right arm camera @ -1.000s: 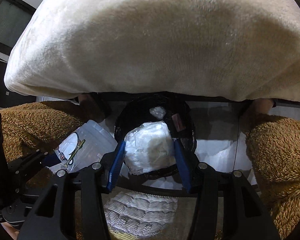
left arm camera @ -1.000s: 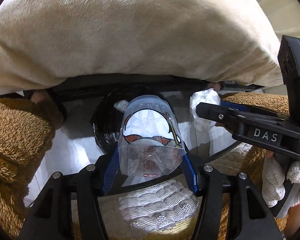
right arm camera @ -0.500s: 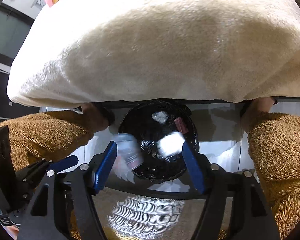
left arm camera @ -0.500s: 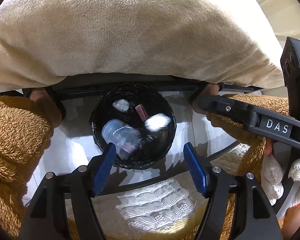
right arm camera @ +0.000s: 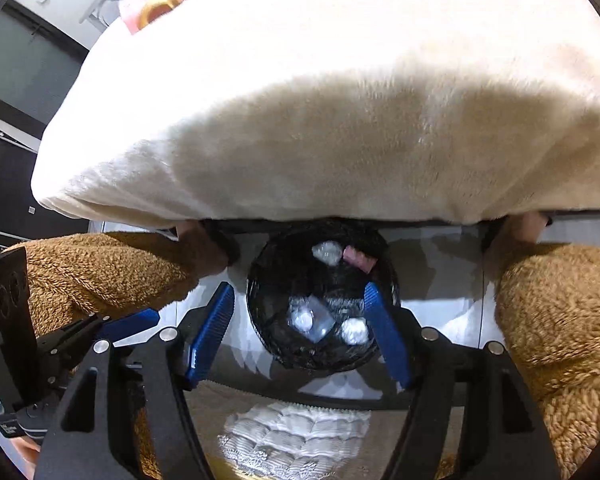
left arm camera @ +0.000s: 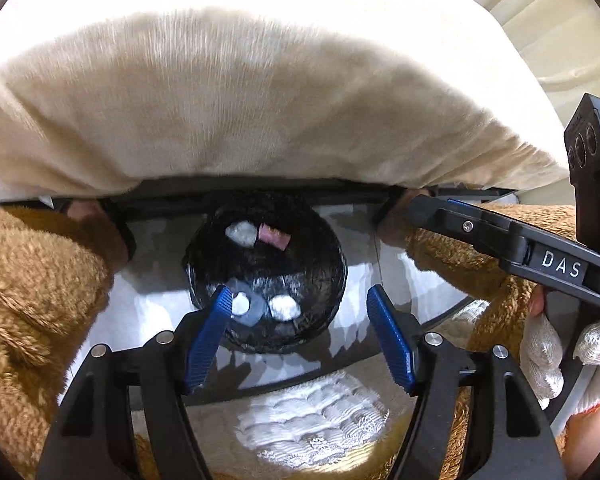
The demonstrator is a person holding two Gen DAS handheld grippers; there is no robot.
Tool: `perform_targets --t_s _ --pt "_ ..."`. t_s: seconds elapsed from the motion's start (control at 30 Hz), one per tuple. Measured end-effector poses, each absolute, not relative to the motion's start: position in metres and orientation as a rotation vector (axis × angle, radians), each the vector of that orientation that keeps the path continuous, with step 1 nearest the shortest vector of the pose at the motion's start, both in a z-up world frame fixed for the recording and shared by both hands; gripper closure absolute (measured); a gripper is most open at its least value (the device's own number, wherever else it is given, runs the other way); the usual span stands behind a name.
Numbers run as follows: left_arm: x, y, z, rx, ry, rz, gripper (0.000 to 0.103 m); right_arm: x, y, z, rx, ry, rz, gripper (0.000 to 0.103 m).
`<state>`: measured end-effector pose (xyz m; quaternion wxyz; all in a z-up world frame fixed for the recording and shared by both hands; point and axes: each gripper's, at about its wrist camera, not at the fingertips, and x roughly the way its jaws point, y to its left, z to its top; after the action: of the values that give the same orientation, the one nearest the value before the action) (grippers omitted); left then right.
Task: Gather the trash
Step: 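Raise the left tool to the bed and grasp the pink juice carton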
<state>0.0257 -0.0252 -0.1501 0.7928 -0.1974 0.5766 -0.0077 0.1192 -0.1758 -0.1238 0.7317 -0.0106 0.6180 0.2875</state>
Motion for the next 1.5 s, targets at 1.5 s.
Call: perform_targets --t_s 1.5 --pt "0.191 0.018 -0.053 -0.255 0.865 0.174 0.01 0.15 -0.233 0.016 0.075 0.713 0.74 0.005"
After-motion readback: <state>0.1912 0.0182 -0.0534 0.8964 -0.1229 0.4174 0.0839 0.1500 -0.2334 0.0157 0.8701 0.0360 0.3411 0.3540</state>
